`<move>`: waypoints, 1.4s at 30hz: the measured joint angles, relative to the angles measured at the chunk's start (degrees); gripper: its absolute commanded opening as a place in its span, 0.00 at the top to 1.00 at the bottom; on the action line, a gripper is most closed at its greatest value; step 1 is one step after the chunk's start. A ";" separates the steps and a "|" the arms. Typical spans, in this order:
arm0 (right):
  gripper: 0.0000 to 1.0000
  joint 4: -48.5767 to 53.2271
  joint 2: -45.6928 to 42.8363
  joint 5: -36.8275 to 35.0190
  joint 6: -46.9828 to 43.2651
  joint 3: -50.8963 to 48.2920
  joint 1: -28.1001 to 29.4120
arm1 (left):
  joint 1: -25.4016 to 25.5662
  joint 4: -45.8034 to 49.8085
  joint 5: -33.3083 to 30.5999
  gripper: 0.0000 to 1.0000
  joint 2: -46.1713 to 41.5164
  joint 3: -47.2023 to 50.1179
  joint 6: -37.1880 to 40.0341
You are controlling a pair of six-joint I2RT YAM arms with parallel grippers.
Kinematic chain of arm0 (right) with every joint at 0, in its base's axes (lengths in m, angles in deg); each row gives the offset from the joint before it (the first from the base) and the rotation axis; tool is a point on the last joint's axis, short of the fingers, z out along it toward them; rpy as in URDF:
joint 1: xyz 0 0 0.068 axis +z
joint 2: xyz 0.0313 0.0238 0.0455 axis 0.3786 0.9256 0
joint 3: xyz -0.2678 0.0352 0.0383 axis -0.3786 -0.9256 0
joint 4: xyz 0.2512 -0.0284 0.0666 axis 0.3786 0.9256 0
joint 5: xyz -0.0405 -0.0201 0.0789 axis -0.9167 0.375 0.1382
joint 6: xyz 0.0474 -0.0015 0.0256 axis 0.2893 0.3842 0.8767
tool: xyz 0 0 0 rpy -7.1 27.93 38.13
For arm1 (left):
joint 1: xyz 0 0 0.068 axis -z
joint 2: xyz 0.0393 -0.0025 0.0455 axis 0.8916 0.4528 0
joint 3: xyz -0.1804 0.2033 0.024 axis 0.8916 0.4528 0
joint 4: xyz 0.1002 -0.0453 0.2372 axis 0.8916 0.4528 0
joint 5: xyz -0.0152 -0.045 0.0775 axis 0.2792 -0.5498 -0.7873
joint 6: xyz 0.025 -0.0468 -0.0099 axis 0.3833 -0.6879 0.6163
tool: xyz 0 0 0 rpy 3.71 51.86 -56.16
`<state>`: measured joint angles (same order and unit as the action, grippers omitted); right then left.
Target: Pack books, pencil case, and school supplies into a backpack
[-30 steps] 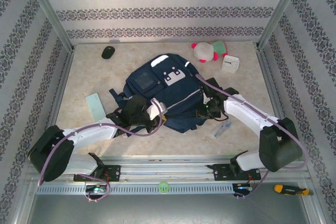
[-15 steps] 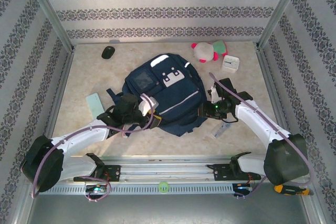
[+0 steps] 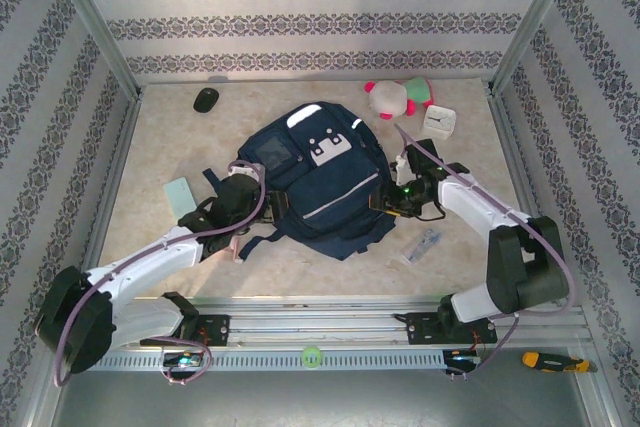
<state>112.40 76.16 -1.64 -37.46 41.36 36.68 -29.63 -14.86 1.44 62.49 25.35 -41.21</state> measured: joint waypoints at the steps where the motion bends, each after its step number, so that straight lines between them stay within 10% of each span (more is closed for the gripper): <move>1: 0.56 -1.42 1.03 -1.07 0.37 -0.17 1.75 | -0.94 -1.64 0.00 0.47 2.58 -0.02 -0.94; 17: 0.54 -21.33 -1.90 -9.66 16.85 -8.98 27.08 | -14.21 -3.87 5.07 0.36 22.73 -11.15 2.14; 28: 0.54 -14.32 -22.60 1.62 13.05 -9.27 12.70 | -5.55 -2.19 9.31 0.23 2.08 -9.27 28.02; 34: 0.54 -10.56 -25.66 4.35 10.75 -11.67 8.15 | 5.22 -0.33 11.47 0.16 9.99 -9.92 50.18; 42: 0.53 -10.47 -25.66 5.31 10.32 -14.82 8.17 | 6.69 0.98 8.57 0.17 23.93 -16.17 62.53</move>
<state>101.93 50.50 3.68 -27.14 26.54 44.86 -22.94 -13.87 10.01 86.42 9.18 21.32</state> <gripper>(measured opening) 0.465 0.873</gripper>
